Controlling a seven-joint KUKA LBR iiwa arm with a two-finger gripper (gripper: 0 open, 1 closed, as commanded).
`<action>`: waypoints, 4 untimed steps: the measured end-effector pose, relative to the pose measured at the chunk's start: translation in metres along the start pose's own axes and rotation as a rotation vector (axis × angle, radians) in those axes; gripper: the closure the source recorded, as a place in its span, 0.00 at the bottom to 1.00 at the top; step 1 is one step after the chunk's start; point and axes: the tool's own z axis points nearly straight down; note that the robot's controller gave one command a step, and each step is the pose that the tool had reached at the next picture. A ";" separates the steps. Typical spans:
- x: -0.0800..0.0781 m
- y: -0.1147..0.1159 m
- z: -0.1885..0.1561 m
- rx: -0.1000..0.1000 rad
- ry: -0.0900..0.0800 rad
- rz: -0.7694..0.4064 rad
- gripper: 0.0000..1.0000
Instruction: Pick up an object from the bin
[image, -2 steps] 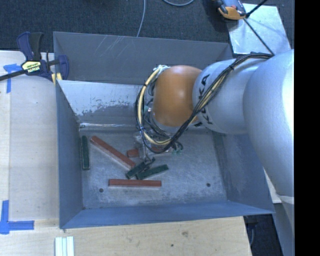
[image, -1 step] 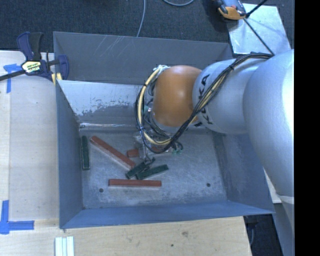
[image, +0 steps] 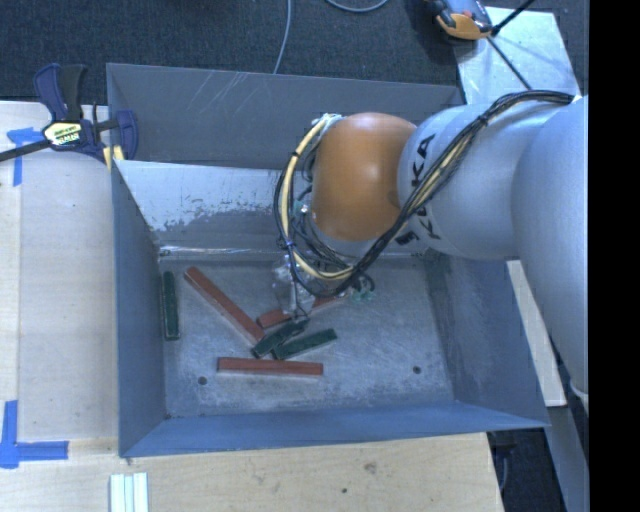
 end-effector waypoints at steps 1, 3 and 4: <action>0.024 -0.053 -0.064 0.001 -0.008 -0.011 0.00; 0.022 -0.059 -0.044 0.003 -0.015 -0.079 0.00; 0.030 -0.039 0.009 0.004 -0.008 -0.304 0.00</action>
Offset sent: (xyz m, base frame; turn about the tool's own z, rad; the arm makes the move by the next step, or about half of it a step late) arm 0.0000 0.0000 0.0000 0.0000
